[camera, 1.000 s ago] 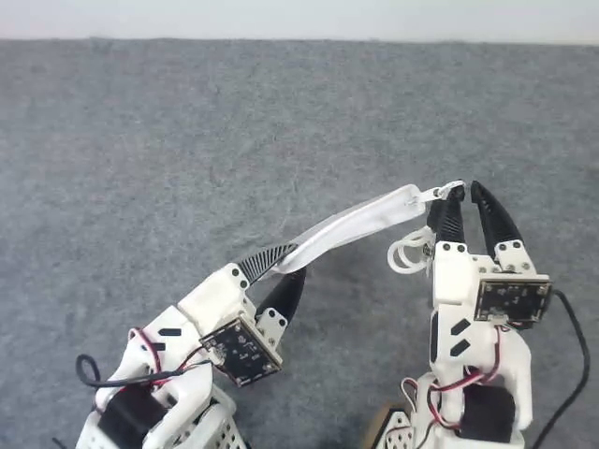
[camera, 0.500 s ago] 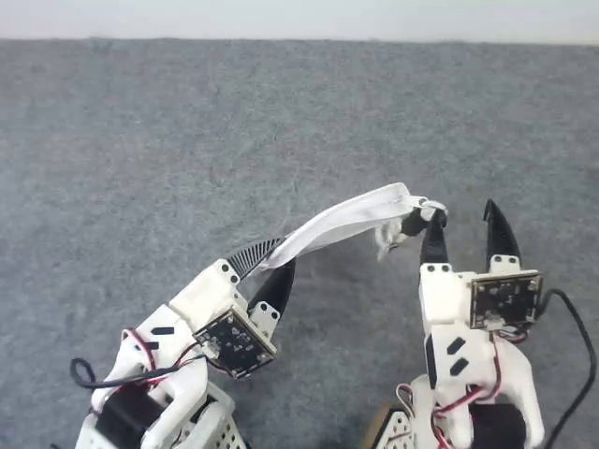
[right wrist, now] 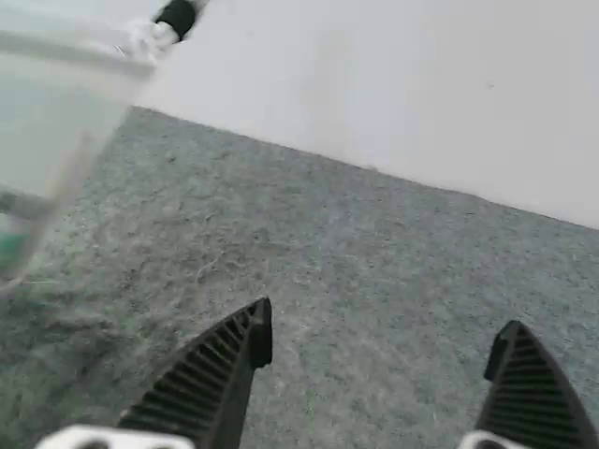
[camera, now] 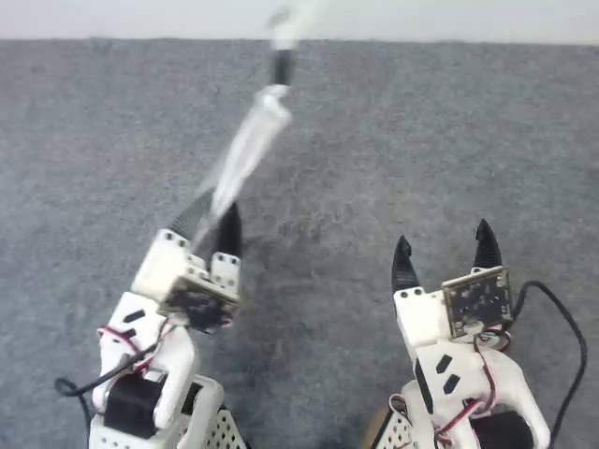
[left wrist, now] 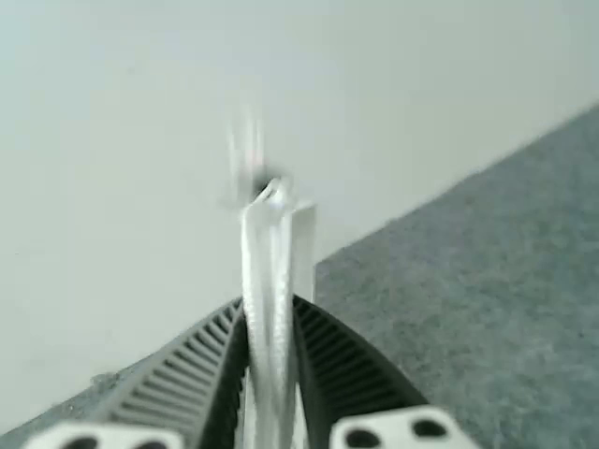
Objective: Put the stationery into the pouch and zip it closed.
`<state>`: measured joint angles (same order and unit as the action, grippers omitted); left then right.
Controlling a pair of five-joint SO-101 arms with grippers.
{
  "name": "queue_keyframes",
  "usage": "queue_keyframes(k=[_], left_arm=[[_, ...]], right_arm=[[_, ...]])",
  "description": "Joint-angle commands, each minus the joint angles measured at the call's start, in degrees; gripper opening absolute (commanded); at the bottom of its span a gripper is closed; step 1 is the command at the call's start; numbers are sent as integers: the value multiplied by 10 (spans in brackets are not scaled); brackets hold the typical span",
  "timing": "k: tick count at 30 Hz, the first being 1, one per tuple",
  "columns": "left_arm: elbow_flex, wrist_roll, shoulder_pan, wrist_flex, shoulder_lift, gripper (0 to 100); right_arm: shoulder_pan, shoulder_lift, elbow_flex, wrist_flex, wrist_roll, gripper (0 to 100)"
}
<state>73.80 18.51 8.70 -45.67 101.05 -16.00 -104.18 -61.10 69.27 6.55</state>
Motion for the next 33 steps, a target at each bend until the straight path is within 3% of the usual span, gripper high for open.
queue_keyframes(k=[1, 11, 14, 19, 22, 27, 33], left_arm=[[-12, -18, -6, 34, 11, 12], [14, 34, 75, 21, 11, 14], [6, 28, 94, -5, 11, 80], [-15, -140, 91, -21, 11, 219], [-49, -206, 91, -67, 11, 287], [-104, -259, 91, -116, 11, 290], [-113, -268, 91, -120, 11, 290]], right_arm=[[-8, 0, 30, 4, -5, 354], [-8, 0, 28, 4, -5, 354], [-8, 0, 28, 4, -5, 354], [-8, 0, 28, 4, -5, 354], [-7, 0, 28, 5, -5, 354], [-7, 0, 28, 5, -3, 328], [-7, 0, 28, 5, -3, 307]])
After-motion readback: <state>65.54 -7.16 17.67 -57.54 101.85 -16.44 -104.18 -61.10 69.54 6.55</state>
